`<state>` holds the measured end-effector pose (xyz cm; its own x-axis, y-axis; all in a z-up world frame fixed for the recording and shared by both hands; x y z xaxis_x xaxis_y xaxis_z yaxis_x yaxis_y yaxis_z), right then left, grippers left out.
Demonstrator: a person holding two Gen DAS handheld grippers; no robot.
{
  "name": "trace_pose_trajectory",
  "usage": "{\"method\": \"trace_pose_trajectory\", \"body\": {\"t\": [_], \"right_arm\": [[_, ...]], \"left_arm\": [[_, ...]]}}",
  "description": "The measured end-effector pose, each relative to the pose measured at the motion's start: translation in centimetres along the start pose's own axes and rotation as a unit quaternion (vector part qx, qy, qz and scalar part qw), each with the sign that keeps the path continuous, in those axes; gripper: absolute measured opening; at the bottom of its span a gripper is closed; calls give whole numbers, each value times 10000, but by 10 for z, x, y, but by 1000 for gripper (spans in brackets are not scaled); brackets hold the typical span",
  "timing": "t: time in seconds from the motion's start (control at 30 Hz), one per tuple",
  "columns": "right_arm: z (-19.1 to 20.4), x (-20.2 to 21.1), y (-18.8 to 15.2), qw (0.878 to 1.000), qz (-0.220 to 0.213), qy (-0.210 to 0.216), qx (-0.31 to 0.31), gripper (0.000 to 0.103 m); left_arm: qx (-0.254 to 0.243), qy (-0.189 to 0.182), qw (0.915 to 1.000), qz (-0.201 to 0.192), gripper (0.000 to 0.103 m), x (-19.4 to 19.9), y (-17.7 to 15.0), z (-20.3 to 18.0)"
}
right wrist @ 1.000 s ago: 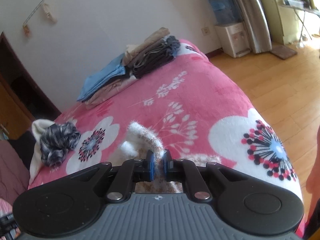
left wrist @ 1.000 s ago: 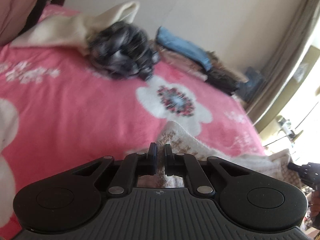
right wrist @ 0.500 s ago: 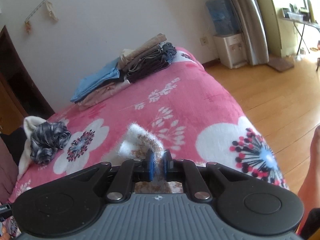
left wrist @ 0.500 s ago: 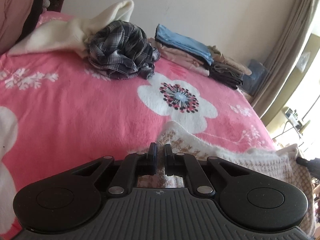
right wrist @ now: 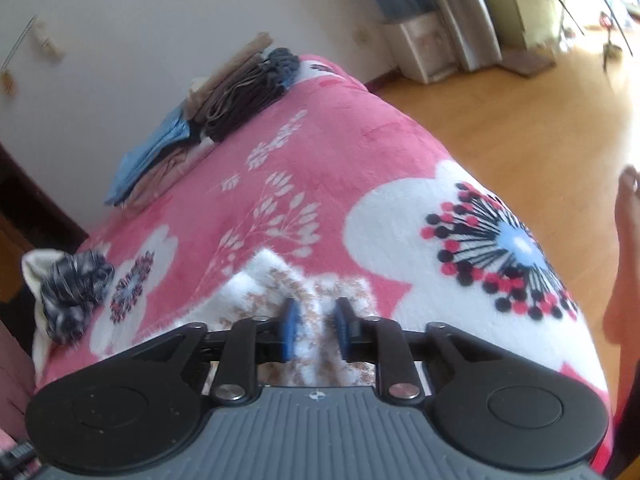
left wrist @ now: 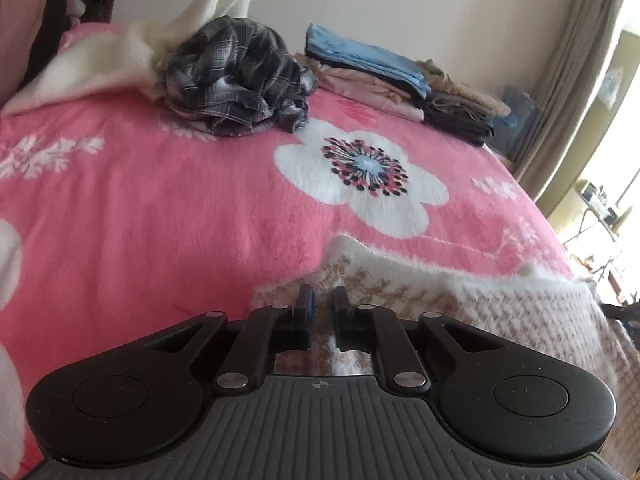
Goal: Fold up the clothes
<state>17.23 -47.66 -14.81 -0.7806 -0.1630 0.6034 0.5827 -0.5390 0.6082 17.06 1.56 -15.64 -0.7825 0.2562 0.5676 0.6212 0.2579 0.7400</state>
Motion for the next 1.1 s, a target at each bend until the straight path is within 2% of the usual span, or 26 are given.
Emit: {"method": "trace_pose_trajectory", "body": {"t": [0.03, 0.1, 0.17, 0.27, 0.37, 0.5, 0.63, 0.77, 0.83, 0.87, 0.93, 1.1], "right_arm": [[0, 8, 4, 10000, -28, -55, -36, 38], [-3, 34, 9, 9998, -127, -143, 60, 42], [-7, 62, 10, 9995, -182, -195, 184, 43], [-16, 98, -6, 9990, 77, -196, 392, 45], [-25, 134, -22, 9974, 336, -196, 600, 48], [-32, 168, -47, 9926, 654, -181, 1012, 48], [-25, 170, -73, 9821, 856, -113, 1675, 48], [-13, 160, -91, 9693, 946, 9, 2271, 48], [-8, 157, -103, 9608, 1003, 96, 2584, 35], [-5, 158, -108, 9547, 995, 99, 2803, 17], [2, 165, -116, 9381, 844, -6, 3360, 11], [-3, 181, -103, 9232, 566, -207, 3795, 7]], "left_arm": [[134, -10, 9999, -16, 27, 3, 1, 4], [397, -43, 9992, -47, 33, 8, 4, 11], [667, -67, 9977, -73, 34, 17, 8, 18], [827, -40, 9965, -89, 34, 38, 13, 19], [651, -280, 9975, -58, 34, 68, 16, 6], [-172, -649, 9974, 247, 35, 105, -1, -36], [-575, -630, 9910, 1036, 35, 115, -42, -72], [-707, -374, 9861, 1458, 35, 108, -81, -90], [-915, 54, 9848, 1476, 31, 99, -94, -86], [-1008, 205, 9835, 1486, 28, 94, -98, -83], [-929, 282, 9831, 1552, 25, 89, -101, -76], [-759, 333, 9833, 1623, 14, 86, -99, -67]]}}
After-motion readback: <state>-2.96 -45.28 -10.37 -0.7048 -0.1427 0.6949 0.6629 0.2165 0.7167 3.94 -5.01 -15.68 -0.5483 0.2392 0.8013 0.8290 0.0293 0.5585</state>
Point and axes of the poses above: each gripper's, at about its wrist camera, not at the fingertips, and x roughly against the way its jaws point, z to its left, y to its top, the point moved 3 cm from there along -x, roughly the way its jaws point, and after that the axes turned 4 degrees about -z, right-handed, at the moved point
